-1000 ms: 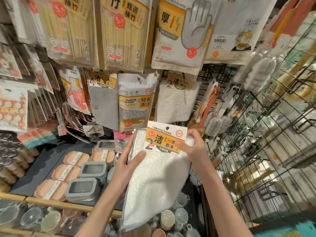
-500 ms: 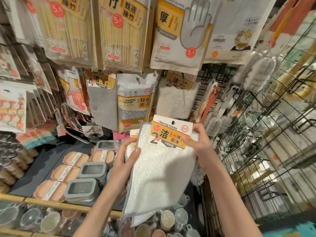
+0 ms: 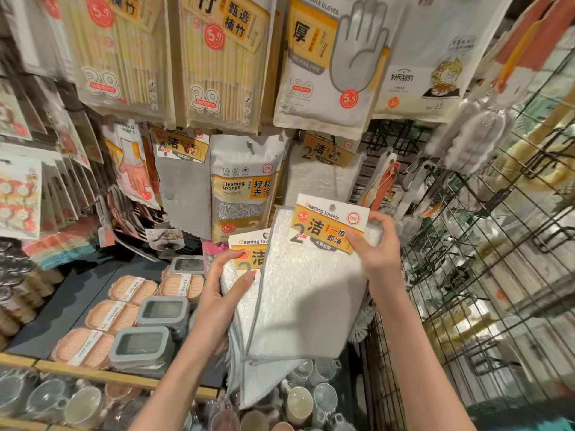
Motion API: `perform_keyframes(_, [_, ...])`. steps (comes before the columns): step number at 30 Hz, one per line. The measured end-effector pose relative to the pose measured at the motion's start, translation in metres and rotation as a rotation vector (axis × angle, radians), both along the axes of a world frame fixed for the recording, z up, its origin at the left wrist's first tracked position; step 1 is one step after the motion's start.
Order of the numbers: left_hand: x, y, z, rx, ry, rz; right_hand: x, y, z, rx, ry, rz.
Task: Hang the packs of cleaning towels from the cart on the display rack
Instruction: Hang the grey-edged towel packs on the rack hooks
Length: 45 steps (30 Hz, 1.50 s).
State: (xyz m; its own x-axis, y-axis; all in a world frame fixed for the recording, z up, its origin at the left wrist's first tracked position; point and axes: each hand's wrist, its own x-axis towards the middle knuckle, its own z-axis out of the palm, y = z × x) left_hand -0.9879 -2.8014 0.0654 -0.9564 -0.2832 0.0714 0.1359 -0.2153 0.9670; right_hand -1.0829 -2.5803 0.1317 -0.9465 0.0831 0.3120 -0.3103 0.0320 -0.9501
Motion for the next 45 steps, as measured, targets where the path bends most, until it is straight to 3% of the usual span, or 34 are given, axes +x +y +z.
perform_keyframes(5, [-0.007, 0.001, -0.002, -0.074, 0.002, 0.029, -0.027, -0.011, 0.019, 0.101, 0.034, -0.100])
perform_keyframes(10, [-0.012, -0.004, 0.001, 0.020, 0.007, -0.018, -0.047, -0.016, 0.034, 0.071, 0.111, -0.118])
perform_keyframes(29, [-0.025, -0.010, 0.002, -0.081, 0.000, 0.005, -0.083, -0.020, 0.037, 0.092, 0.176, -0.119])
perform_keyframes(45, [-0.020, -0.016, 0.001, -0.088, 0.005, 0.063, -0.104, -0.017, 0.030, 0.161, 0.066, -0.080])
